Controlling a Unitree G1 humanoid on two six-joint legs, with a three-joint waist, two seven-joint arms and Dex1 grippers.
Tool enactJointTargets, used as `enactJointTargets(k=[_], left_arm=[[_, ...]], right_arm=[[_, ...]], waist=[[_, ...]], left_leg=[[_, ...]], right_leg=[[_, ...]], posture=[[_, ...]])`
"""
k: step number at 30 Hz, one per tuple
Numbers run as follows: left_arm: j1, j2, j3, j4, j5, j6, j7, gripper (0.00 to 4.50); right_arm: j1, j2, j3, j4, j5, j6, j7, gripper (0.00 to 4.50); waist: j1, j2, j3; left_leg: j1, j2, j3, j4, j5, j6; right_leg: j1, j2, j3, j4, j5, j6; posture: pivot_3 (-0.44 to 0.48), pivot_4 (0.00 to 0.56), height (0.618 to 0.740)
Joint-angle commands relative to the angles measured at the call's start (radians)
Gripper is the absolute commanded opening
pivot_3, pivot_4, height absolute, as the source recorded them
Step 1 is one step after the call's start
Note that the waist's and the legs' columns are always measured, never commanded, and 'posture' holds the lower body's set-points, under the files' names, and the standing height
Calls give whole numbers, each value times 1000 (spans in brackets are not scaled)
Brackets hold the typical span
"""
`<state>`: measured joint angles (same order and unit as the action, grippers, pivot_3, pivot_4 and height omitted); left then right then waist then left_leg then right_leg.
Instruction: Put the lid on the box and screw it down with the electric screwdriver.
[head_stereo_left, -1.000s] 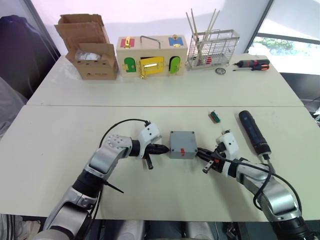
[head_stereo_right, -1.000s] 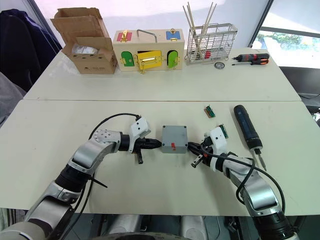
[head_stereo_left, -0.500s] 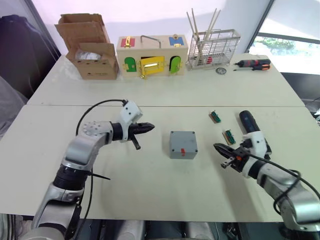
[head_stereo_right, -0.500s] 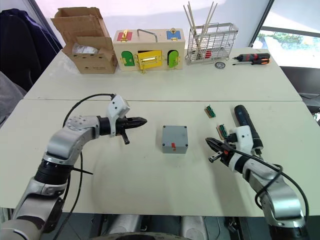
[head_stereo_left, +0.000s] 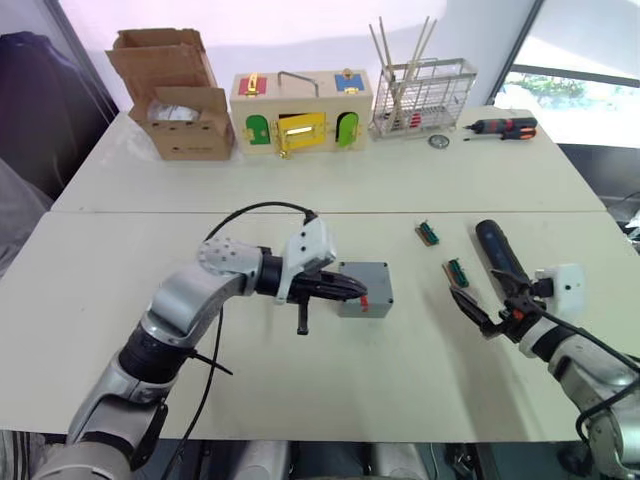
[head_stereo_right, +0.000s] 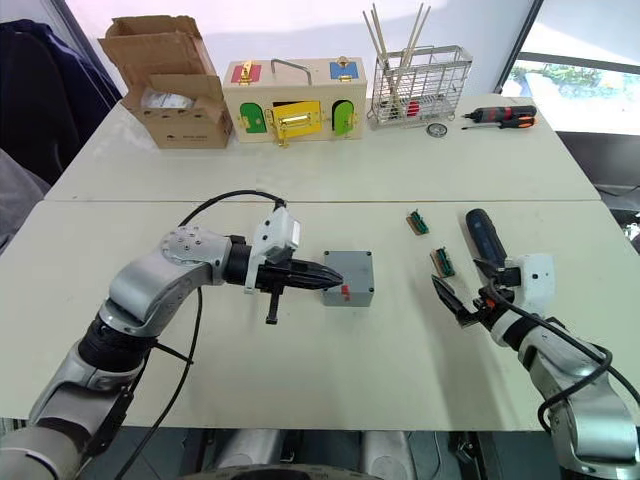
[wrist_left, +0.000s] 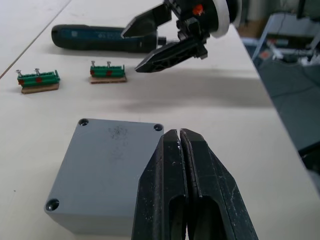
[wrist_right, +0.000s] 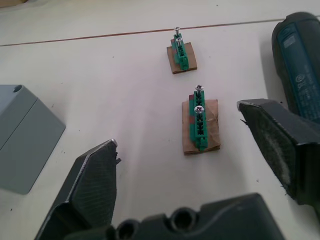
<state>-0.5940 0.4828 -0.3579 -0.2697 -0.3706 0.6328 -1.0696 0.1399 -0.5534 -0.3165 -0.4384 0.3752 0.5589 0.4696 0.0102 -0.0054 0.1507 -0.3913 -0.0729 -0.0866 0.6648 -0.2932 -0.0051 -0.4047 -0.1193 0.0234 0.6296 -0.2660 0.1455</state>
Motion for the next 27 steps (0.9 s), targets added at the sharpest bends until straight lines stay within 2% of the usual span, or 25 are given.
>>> enactJointTargets(k=[1,4,5,6,9,23,27], left_arm=[[-7,10,-23,0,41,-56,-4,0],[-8,-6,-24,4,45,-58,13,0],[-7,-13,-23,4,47,-56,22,0],[-4,-19,-22,4,48,-53,29,0],[9,-31,-18,-10,43,-35,47,0],[29,-48,-18,-21,47,-23,96,0],[21,-67,-15,-24,48,-17,117,0]], right_arm=[[-46,20,4,34,4,7,-24,4467],[-92,32,9,85,-3,4,-39,4467],[-103,29,19,101,-14,-6,-39,3923],[-113,28,24,116,-19,-11,-41,3802],[-132,24,26,145,-22,-17,-38,2938],[-183,31,31,216,-33,-40,-32,2938],[-187,36,34,221,-37,-44,-37,1905]], waist=[[0,0,0],[2,0,0],[3,0,0],[3,0,0],[2,0,0],[1,1,0],[1,1,0]], left_leg=[[0,0,0,0,0,0],[0,0,0,0,0,0],[0,0,0,0,0,0],[0,0,0,0,0,0],[0,0,0,0,0,0],[0,0,0,0,0,0],[0,0,0,0,0,0]], right_leg=[[0,0,0,0,0,0],[0,0,0,0,0,0],[0,0,0,0,0,0],[0,0,0,0,0,0],[0,0,0,0,0,0],[0,0,0,0,0,0],[0,0,0,0,0,0]], posture=[[0,150,730],[0,150,730],[0,150,730],[0,150,730],[0,150,730],[0,150,730],[0,150,730]])
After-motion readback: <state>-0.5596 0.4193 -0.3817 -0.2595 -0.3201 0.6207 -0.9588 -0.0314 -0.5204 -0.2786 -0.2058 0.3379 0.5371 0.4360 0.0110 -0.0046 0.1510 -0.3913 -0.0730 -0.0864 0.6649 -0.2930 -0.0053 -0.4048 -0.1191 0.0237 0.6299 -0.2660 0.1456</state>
